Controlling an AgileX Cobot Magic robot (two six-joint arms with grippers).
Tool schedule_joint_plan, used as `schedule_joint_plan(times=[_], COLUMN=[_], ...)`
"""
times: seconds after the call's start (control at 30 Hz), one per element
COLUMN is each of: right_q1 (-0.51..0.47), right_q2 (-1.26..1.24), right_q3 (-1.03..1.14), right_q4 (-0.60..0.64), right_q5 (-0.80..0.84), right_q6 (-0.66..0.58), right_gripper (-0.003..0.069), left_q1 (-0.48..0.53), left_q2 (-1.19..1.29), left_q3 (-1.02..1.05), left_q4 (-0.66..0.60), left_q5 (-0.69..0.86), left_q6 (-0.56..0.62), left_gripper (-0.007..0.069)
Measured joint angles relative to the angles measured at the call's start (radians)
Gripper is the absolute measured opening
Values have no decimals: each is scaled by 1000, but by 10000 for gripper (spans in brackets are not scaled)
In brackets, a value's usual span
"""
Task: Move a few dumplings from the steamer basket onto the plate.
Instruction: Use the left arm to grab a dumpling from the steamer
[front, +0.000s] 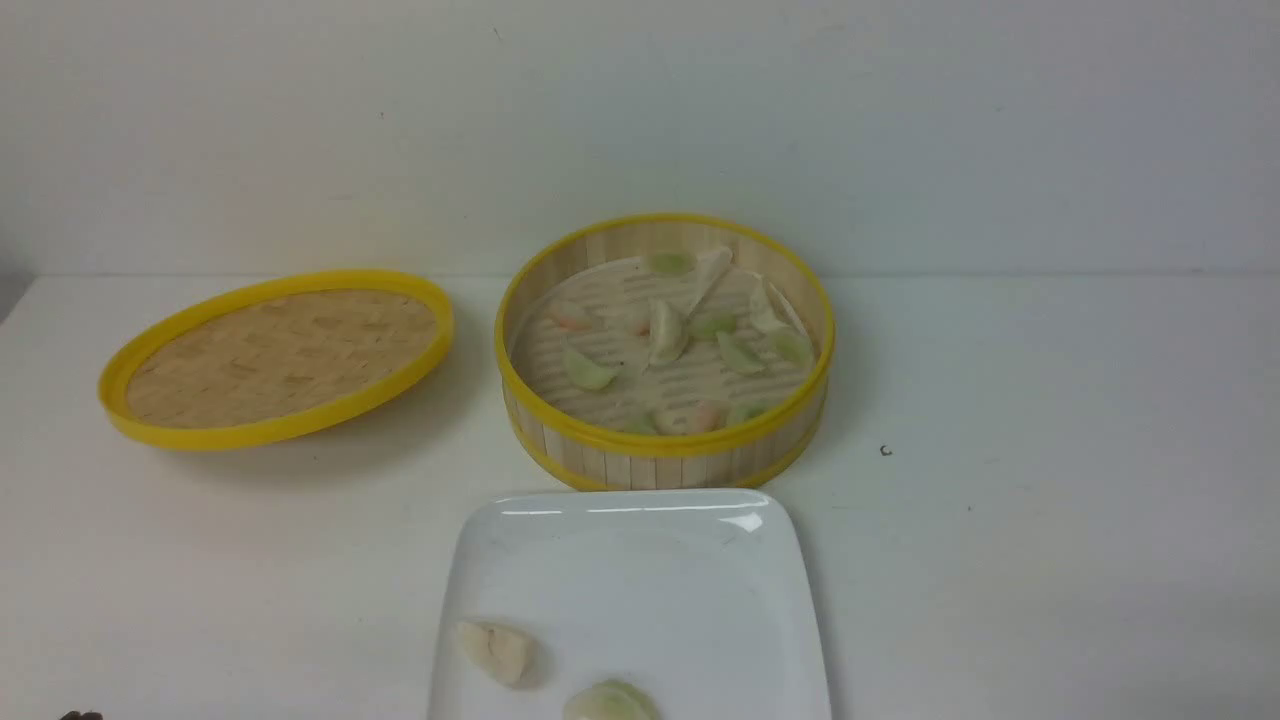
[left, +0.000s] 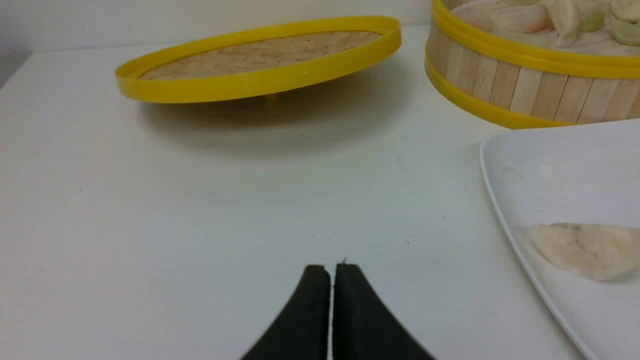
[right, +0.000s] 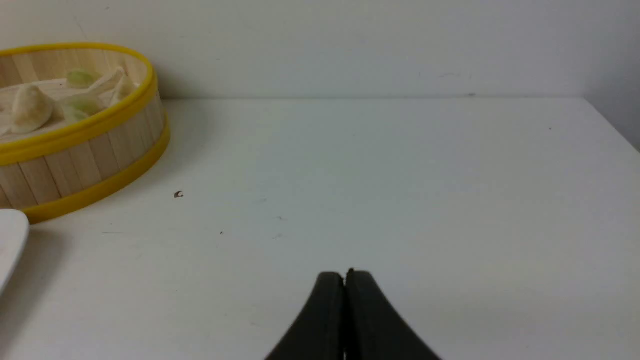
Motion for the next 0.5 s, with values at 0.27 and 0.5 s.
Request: schedule_joint_plan(times=[0.27, 0.5], right_q1=[0, 0], right_q2=[0, 0], right_q3=[0, 0], right_q4=[0, 0], right_q5=[0, 0], right_q6=[0, 0], right_gripper=[-15, -15], left_q1=[0, 0], left_q2=[0, 0], left_q3=[0, 0], left_q4=[13, 54], left_q5=[0, 1], left_q6=[0, 0], left_gripper=[-6, -6])
